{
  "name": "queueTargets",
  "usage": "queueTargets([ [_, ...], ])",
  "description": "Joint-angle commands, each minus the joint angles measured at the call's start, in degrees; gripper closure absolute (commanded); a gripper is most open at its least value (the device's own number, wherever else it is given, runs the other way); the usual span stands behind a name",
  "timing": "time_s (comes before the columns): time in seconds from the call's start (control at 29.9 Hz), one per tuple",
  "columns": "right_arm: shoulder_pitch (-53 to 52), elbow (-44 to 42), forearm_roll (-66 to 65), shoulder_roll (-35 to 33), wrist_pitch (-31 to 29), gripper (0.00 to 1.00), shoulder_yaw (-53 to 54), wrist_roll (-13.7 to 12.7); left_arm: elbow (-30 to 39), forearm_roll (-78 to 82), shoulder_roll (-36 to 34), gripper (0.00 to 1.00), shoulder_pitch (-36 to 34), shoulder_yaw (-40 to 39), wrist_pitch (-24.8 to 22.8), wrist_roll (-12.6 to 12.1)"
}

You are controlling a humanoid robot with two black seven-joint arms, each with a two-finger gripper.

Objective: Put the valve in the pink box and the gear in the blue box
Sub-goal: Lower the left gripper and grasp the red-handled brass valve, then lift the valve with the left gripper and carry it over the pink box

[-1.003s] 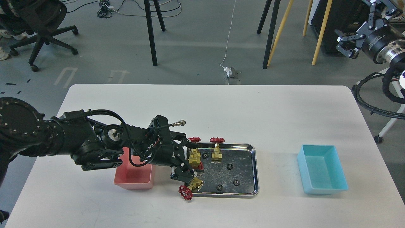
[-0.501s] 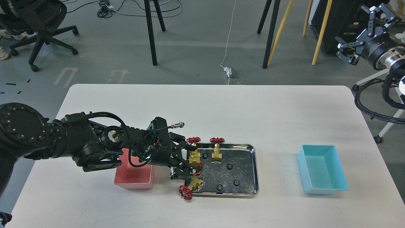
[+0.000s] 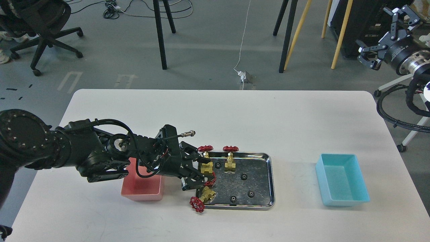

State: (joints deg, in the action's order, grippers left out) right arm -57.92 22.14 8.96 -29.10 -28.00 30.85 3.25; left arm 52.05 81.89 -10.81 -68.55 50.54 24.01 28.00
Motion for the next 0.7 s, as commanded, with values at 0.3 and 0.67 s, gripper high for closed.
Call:
queueTargets([
  [0.3, 0.1, -0.1, 0.1, 0.0, 0.0, 0.00, 0.0, 0.0, 0.6, 0.5, -0.4, 0.69, 0.0, 0.2, 0.6, 0.0],
  [0.67, 0.2, -0.1, 0.1, 0.0, 0.0, 0.00, 0.0, 0.0, 1.5, 0.6, -1.0, 0.81, -0.5, 0.0, 0.7, 0.0],
])
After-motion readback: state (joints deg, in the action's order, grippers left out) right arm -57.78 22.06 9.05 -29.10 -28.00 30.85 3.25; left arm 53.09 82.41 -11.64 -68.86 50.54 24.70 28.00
